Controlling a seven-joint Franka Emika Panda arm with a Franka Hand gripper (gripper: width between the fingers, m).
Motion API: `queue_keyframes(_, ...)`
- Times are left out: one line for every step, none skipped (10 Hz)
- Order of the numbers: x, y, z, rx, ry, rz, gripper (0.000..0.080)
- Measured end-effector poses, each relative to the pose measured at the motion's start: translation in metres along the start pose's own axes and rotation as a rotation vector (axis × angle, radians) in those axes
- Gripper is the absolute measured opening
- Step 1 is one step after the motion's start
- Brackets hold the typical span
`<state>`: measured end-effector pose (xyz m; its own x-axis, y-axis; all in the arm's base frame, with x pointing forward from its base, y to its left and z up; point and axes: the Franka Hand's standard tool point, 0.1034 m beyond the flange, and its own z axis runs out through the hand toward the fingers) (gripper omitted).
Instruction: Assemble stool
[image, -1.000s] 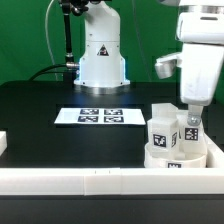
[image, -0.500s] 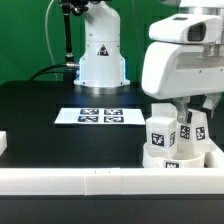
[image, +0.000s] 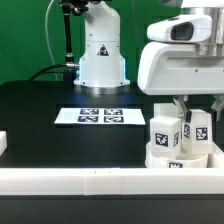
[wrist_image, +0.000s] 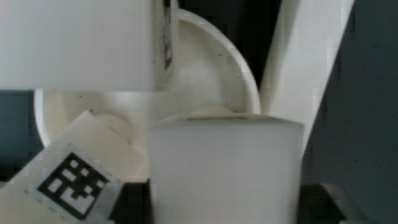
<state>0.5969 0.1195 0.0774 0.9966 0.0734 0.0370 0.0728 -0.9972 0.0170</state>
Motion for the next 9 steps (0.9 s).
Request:
queue_keyframes(0.0000, -0.0009, -0.0001, 0.005, -0.001, 0.063, 0.0337)
queue_keyframes(0.0000, -0.0010, -0.0001, 0.005, -0.001, 0.092, 0.0337)
queue_keyframes(0.0000, -0.0016, -0.0001, 0.009, -0.001, 0.165, 0.0337)
queue_keyframes(0.0000, -0.0015, 0.0001, 0.019, -0.003, 0.258, 0.0337)
queue_keyframes(0.0003, 0.0005, 0.0004, 0.039, -0.007, 0.420, 0.0337)
queue_keyframes(0.0004, -0.0003, 0.0003, 0.056, -0.014, 0.530, 0.0337)
queue_keyframes(0.0003, -0.0015, 0.0003, 0.073, -0.019, 0.647, 0.0337)
queue_keyframes(0.0001, -0.0018, 0.0002, 0.091, -0.023, 0.791, 0.0337)
queue_keyframes(0.0003, -0.0016, 0.0002, 0.115, -0.031, 0.925, 0.0337)
